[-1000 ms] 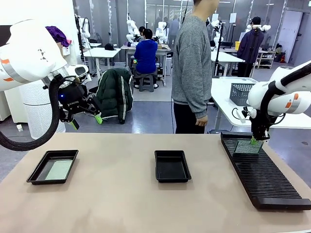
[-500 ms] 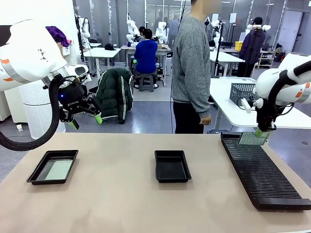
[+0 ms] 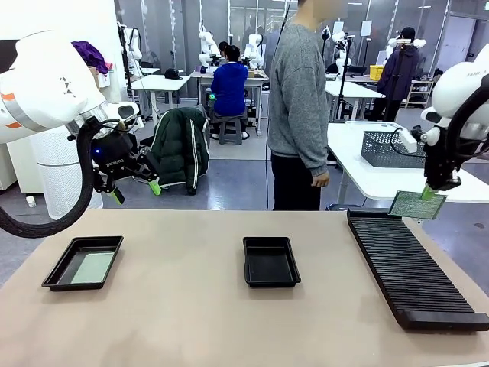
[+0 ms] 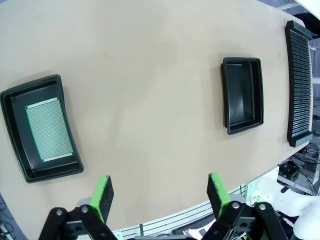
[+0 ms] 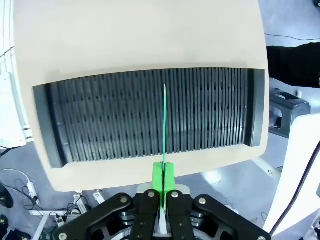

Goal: Inspect and transfer BCBs to ESD trays.
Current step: Pick up the Blank PCB from the PCB Rack and place it in the right ESD tray.

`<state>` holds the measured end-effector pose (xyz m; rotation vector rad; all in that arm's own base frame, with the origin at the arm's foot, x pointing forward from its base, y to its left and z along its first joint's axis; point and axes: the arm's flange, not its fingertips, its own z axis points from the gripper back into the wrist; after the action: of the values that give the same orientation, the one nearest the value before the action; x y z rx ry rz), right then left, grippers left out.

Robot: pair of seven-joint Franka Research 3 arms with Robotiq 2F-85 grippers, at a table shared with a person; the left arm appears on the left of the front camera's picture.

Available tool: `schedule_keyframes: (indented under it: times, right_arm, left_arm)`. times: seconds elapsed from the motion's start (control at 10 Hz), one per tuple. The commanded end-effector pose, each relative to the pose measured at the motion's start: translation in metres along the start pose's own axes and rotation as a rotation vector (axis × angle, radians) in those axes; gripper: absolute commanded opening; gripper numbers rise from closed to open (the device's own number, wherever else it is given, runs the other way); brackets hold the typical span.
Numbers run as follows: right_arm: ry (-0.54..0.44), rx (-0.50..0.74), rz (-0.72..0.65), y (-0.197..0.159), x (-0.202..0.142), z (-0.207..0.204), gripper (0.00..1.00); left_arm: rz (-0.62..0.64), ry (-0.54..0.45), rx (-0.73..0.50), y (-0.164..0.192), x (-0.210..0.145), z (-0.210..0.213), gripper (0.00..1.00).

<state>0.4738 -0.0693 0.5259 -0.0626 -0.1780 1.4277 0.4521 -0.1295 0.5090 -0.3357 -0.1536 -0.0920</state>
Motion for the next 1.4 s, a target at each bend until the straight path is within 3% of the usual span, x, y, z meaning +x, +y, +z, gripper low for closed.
schedule_keyframes:
  times: [0.0,0.3,1.3]
  right_arm:
    - [0.018,0.047,-0.031,0.009,0.004,0.023,0.00]
    - [0.009,0.084,-0.021,0.018,0.011,0.041,0.00]
    - [-0.006,0.073,0.001,0.022,0.009,0.040,0.00]
  left_arm:
    - [0.000,-0.001,0.001,0.000,-0.003,0.000,1.00]
    - [0.000,-0.001,0.001,0.000,-0.003,0.000,1.00]
    - [0.000,-0.001,0.001,0.000,-0.003,0.000,1.00]
